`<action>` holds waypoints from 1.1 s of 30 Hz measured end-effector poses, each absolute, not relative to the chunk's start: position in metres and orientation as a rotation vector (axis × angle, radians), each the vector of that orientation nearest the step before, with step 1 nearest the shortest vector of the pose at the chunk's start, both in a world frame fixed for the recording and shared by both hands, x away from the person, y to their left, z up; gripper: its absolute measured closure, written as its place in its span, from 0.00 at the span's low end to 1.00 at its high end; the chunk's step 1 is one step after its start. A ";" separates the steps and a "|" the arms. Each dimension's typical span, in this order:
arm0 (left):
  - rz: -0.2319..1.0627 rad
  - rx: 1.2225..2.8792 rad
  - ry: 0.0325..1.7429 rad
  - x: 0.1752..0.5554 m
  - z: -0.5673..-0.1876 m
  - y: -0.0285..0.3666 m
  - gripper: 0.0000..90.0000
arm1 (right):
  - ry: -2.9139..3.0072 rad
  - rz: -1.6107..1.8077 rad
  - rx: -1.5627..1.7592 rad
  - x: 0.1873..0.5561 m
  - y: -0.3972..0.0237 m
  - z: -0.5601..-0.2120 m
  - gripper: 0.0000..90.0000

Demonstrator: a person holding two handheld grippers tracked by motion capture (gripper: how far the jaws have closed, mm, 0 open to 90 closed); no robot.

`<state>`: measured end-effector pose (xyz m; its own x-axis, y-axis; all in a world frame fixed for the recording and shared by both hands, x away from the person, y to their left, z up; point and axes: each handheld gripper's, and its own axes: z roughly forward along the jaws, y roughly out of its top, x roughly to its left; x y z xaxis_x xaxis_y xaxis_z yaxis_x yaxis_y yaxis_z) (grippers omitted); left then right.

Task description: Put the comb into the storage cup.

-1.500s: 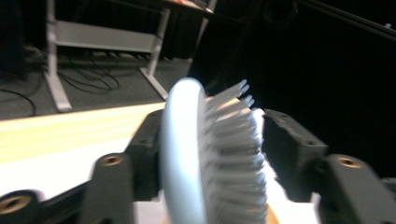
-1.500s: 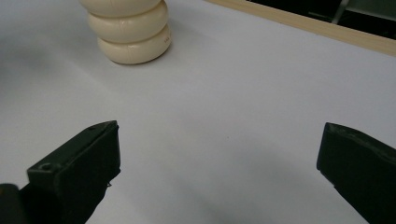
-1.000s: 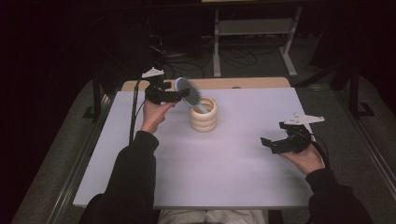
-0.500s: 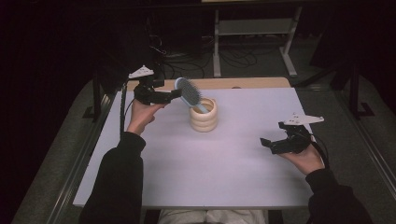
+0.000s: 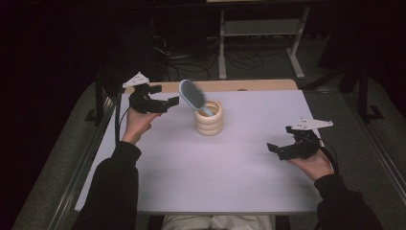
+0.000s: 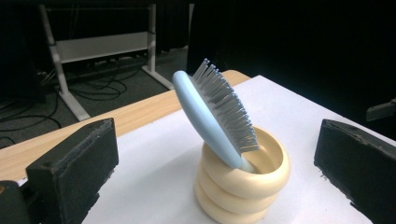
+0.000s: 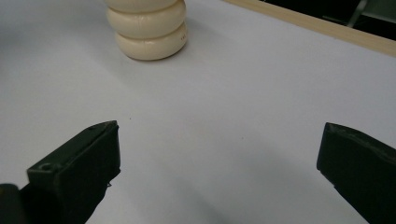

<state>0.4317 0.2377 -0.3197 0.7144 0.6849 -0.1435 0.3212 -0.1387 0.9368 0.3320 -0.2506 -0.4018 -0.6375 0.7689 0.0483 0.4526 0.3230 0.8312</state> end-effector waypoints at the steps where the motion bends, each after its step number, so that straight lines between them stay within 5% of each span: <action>1: 0.382 1.730 0.808 0.430 -0.320 0.240 0.00 | 2.242 1.226 1.087 0.332 -0.250 -0.402 0.00; 33: 0.410 1.696 0.862 0.410 -0.327 0.290 0.00 | 2.257 1.201 1.085 0.329 -0.254 -0.405 0.00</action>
<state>0.4099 0.2902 -0.3272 0.6712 0.7234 -0.1614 0.3319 -0.0986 0.9381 0.3294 -0.2545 -0.4052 -0.6392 0.7682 0.0371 0.4600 0.3432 0.8189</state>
